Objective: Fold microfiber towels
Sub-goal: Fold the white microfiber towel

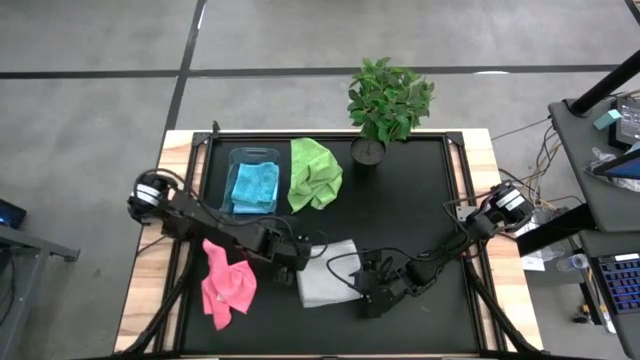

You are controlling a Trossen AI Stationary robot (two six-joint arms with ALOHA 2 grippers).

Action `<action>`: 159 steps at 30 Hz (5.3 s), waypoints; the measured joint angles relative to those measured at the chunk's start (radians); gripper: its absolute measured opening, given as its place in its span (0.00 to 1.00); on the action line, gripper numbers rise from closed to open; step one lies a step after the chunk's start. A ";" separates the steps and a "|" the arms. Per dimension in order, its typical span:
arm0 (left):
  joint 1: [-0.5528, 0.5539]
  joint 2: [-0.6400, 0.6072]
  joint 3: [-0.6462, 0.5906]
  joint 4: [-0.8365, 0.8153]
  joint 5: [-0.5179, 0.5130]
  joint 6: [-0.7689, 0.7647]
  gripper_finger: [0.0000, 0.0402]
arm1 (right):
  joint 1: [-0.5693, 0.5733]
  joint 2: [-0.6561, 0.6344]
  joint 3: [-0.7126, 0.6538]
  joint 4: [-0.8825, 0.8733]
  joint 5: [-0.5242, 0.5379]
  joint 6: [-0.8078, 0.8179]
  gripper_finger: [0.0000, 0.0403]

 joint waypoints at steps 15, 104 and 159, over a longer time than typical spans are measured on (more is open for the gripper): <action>0.006 0.044 -0.024 0.013 -0.017 -0.076 0.08 | -0.002 0.000 0.000 0.000 0.000 -0.001 0.30; -0.207 -0.062 -0.234 0.359 0.118 -0.182 0.36 | -0.158 -0.124 -0.019 -0.258 -0.330 0.693 0.64; -0.198 -0.062 -0.395 0.632 0.072 -0.212 0.36 | -0.194 -0.034 -0.157 0.199 -0.272 0.645 0.36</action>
